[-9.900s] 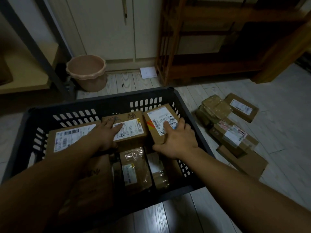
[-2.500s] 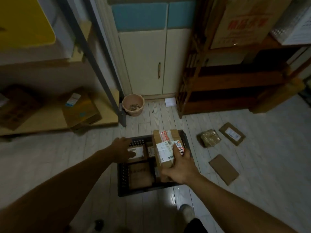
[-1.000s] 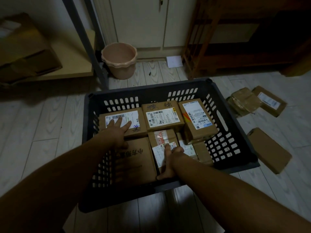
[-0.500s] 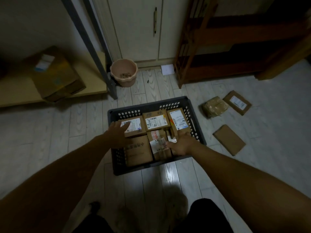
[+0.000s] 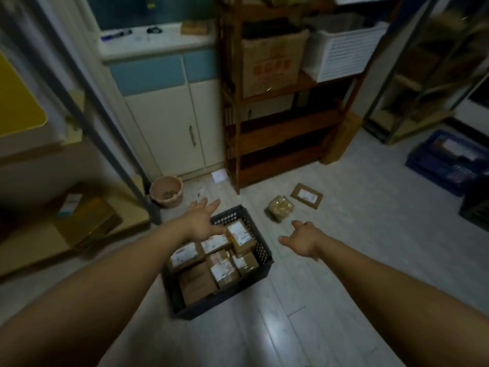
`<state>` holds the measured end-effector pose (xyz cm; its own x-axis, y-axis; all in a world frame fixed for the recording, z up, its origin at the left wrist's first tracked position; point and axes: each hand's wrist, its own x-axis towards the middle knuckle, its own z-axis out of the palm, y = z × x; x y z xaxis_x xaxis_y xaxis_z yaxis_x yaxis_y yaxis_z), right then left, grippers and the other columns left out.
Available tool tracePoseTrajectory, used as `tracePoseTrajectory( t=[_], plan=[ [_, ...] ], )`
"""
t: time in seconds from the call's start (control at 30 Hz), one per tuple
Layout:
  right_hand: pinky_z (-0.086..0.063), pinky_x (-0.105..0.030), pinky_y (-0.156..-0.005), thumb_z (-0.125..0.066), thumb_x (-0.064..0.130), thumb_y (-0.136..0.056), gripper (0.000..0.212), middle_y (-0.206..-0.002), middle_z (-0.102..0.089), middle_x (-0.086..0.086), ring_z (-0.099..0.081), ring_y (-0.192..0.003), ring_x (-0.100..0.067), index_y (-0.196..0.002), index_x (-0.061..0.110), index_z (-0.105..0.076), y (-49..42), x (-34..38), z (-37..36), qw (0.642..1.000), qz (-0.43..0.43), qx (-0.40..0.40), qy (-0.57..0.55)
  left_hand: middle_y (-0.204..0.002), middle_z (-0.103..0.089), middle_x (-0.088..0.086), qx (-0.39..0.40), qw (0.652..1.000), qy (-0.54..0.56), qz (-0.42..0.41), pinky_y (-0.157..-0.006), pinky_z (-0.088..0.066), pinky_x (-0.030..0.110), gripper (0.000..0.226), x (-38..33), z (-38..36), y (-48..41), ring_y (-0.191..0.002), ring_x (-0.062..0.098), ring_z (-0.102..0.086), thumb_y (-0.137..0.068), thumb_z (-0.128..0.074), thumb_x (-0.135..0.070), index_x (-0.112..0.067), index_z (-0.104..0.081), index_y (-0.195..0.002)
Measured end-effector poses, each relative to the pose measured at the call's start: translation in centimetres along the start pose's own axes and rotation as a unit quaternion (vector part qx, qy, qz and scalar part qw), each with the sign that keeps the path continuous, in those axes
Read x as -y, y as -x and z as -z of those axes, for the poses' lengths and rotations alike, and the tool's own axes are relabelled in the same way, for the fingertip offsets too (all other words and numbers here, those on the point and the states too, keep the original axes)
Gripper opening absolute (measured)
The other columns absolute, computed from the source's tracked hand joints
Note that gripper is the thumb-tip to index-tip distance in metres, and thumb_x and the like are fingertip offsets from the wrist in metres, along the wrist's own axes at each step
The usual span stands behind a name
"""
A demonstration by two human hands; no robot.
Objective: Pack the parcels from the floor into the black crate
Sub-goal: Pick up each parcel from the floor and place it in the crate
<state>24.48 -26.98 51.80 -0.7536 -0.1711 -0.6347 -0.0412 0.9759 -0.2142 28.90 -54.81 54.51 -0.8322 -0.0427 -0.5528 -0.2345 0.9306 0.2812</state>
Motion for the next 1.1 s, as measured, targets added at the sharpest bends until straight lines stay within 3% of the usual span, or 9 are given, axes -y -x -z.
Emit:
tracePoseTrajectory(
  t=[0.33,0.47,0.7,1.1],
  plan=[
    [-0.034,-0.039,-0.105,-0.051,0.059,-0.087,0.082,-0.152,-0.023,-0.014,-0.038,-0.132,-0.033,-0.15,0.02,-0.018,4.2,-18.6,12.1,0.994,-0.019,-0.093,-0.055,-0.158,0.007,0.011,-0.052,0.997,-0.004,-0.048,-0.117,-0.009,0.043,0.087,-19.1,0.4,-3.0,-0.145,0.03,0.005,-0.087,-0.053,-0.054,-0.027,0.0,-0.15],
    [-0.036,-0.038,-0.102,-0.054,0.056,-0.087,0.077,-0.148,-0.029,-0.014,-0.042,-0.128,-0.033,-0.147,0.019,-0.024,4.0,-22.8,15.1,0.991,-0.017,-0.112,-0.07,-0.158,0.008,0.01,-0.028,0.998,0.033,-0.049,-0.117,-0.009,0.046,0.087,-23.7,-1.1,-4.7,-0.145,0.03,0.005,-0.087,-0.054,-0.052,-0.028,0.001,-0.15],
    [-0.037,-0.04,-0.101,-0.054,0.054,-0.088,0.075,-0.148,-0.029,-0.013,-0.041,-0.128,-0.032,-0.147,0.019,-0.024,-2.6,-24.3,18.2,0.99,0.0,-0.103,-0.092,-0.159,0.003,0.009,-0.017,0.997,0.063,-0.037,-0.117,-0.01,0.047,0.087,-26.5,-0.2,-11.6,-0.145,0.03,0.001,-0.085,-0.055,-0.055,-0.031,-0.002,-0.15],
    [-0.028,-0.042,-0.112,-0.05,0.056,-0.09,0.083,-0.157,-0.013,-0.015,-0.027,-0.139,-0.034,-0.152,0.017,-0.01,-15.3,-30.5,26.8,0.992,-0.083,-0.036,-0.092,-0.158,-0.007,0.01,0.01,0.987,0.157,0.007,-0.115,-0.018,0.044,0.083,-29.0,2.6,-29.8,-0.144,0.03,-0.012,-0.086,-0.06,-0.044,-0.021,-0.012,-0.15]
  ],
)
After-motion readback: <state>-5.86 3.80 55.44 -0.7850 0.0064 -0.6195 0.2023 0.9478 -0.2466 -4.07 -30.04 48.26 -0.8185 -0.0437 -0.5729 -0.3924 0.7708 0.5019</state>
